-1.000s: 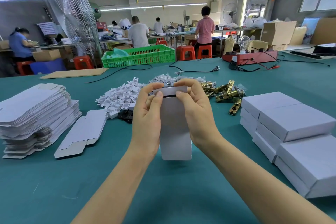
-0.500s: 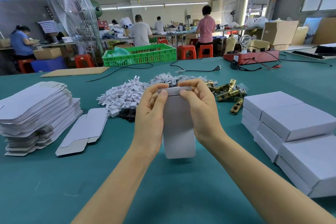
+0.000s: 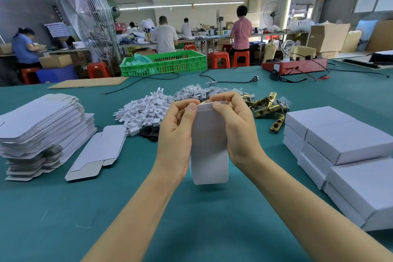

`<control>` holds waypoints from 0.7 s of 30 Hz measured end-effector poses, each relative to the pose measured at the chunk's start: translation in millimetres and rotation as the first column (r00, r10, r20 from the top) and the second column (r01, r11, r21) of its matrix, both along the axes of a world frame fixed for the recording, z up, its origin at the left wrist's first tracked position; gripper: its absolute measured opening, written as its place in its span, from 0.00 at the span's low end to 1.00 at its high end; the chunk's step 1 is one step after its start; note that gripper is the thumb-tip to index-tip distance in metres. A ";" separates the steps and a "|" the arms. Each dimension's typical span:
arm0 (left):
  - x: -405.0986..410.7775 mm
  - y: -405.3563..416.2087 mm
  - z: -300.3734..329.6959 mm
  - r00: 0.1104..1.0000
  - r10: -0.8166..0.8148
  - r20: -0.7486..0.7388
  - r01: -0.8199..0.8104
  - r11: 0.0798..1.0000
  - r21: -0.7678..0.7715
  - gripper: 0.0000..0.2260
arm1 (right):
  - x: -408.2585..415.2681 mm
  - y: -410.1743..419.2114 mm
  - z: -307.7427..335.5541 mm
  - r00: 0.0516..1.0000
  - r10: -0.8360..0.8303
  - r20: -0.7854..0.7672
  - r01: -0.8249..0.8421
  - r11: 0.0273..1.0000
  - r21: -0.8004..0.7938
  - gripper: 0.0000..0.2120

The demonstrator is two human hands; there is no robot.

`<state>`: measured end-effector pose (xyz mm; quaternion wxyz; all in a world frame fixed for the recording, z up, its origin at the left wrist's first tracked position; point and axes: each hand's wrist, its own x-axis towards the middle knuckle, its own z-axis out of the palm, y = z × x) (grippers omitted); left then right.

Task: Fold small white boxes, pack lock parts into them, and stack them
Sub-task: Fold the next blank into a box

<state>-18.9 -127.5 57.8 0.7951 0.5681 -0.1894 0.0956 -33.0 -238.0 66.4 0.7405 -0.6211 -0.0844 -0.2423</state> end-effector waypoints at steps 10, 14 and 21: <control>-3.6 -2.0 3.3 1.000 0.007 -0.024 -0.007 1.000 0.006 0.07 | -0.3 0.1 1.4 0.999 -0.027 0.023 0.028 0.999 -0.040 0.09; -2.9 -1.6 3.5 0.998 0.041 -0.051 -0.040 0.999 0.022 0.06 | 0.6 0.5 -0.7 0.999 -0.046 -0.020 0.045 0.997 -0.060 0.09; -3.9 -2.5 3.9 0.994 0.071 -0.086 -0.065 0.996 0.068 0.08 | -1.2 4.3 -2.9 0.998 -0.059 -0.028 0.058 0.997 -0.059 0.11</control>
